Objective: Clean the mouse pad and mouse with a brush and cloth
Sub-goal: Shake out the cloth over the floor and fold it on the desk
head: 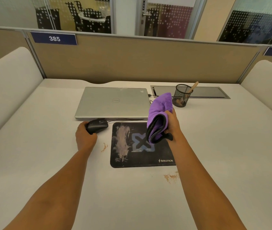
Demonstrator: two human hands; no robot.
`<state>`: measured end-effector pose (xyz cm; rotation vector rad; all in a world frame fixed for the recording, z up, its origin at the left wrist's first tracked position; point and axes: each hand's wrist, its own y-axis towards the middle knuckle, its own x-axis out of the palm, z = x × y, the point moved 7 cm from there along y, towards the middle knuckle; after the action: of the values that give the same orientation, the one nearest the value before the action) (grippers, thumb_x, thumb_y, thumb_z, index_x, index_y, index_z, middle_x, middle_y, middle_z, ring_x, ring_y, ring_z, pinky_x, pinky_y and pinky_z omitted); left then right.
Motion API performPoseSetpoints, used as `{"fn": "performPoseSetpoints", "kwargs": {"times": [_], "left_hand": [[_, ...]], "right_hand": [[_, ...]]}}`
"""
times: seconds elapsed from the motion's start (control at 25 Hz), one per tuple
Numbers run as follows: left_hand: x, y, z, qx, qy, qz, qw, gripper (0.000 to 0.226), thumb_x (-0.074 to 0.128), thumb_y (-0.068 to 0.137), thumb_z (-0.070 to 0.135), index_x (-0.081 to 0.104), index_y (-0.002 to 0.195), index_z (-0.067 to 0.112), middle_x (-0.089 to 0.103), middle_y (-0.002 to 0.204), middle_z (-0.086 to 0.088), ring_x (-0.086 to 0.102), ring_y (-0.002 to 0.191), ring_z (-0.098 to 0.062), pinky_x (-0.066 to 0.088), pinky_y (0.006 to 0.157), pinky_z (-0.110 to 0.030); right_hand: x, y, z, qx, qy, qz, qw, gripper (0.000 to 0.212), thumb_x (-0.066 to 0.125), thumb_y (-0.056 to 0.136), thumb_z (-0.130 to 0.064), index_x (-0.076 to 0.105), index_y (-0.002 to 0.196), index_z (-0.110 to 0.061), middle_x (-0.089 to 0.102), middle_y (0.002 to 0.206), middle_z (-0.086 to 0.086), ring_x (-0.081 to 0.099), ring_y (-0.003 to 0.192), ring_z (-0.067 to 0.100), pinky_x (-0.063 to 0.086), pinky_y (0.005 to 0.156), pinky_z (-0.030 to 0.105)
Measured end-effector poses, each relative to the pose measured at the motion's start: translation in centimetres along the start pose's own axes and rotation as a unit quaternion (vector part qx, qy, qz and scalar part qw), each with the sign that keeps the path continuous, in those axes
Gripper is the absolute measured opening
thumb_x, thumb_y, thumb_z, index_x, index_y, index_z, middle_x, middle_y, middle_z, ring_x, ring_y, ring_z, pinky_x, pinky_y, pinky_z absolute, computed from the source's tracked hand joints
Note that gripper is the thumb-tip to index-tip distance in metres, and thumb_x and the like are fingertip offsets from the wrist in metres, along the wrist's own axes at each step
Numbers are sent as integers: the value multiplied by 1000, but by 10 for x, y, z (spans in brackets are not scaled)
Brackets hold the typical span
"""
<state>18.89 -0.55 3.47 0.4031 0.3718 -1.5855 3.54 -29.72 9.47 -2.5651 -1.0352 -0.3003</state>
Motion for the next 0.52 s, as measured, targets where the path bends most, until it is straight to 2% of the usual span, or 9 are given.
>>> {"fn": "performPoseSetpoints", "kwargs": {"times": [0.08, 0.12, 0.24, 0.36, 0.44, 0.52], "left_hand": [[2, 1, 1, 7, 28, -5, 1000, 59, 63, 74, -3, 43, 128, 12, 52, 127, -14, 49, 116, -30, 40, 103, -44], [3, 0, 3, 13, 41, -7, 999, 58, 63, 74, -1, 44, 127, 12, 52, 126, -13, 49, 116, -30, 40, 102, -44], [4, -6, 15, 49, 78, 17, 996, 58, 65, 74, 7, 44, 127, 13, 52, 127, -13, 48, 118, -31, 38, 104, -46], [7, -28, 38, 100, 52, 60, 992, 49, 66, 79, 11, 47, 125, 12, 53, 126, -11, 48, 118, -28, 40, 102, -41], [21, -44, 49, 104, 36, 33, 993, 43, 65, 83, 18, 49, 122, 10, 54, 123, -11, 50, 115, -27, 43, 98, -39], [40, -55, 50, 69, 84, -12, 994, 49, 66, 83, 26, 48, 124, 7, 52, 126, -13, 49, 117, -28, 41, 98, -38]], "right_hand": [[3, -3, -2, -3, 21, -14, 1000, 20, 42, 99, -27, 54, 113, -18, 56, 81, 4, 58, 55, 11, 53, 52, 21], [3, -4, -5, -7, 16, -11, 1000, 23, 42, 99, -25, 54, 116, -16, 55, 81, 4, 57, 57, 12, 52, 55, 24], [-5, -2, -14, -29, -46, 25, 998, 40, 37, 98, -10, 36, 137, -6, 51, 83, 0, 52, 69, 15, 47, 65, 31], [-12, -1, -17, -34, -61, 30, 997, 44, 34, 98, -8, 31, 141, -7, 49, 84, -2, 51, 71, 14, 45, 67, 32], [-17, -3, -19, -37, -64, 38, 997, 44, 34, 97, -8, 31, 141, -8, 50, 86, -2, 52, 73, 14, 46, 68, 33], [-24, -1, -15, -35, -71, 46, 996, 44, 35, 97, -8, 33, 141, -8, 51, 86, -2, 53, 72, 14, 46, 68, 32]]}}
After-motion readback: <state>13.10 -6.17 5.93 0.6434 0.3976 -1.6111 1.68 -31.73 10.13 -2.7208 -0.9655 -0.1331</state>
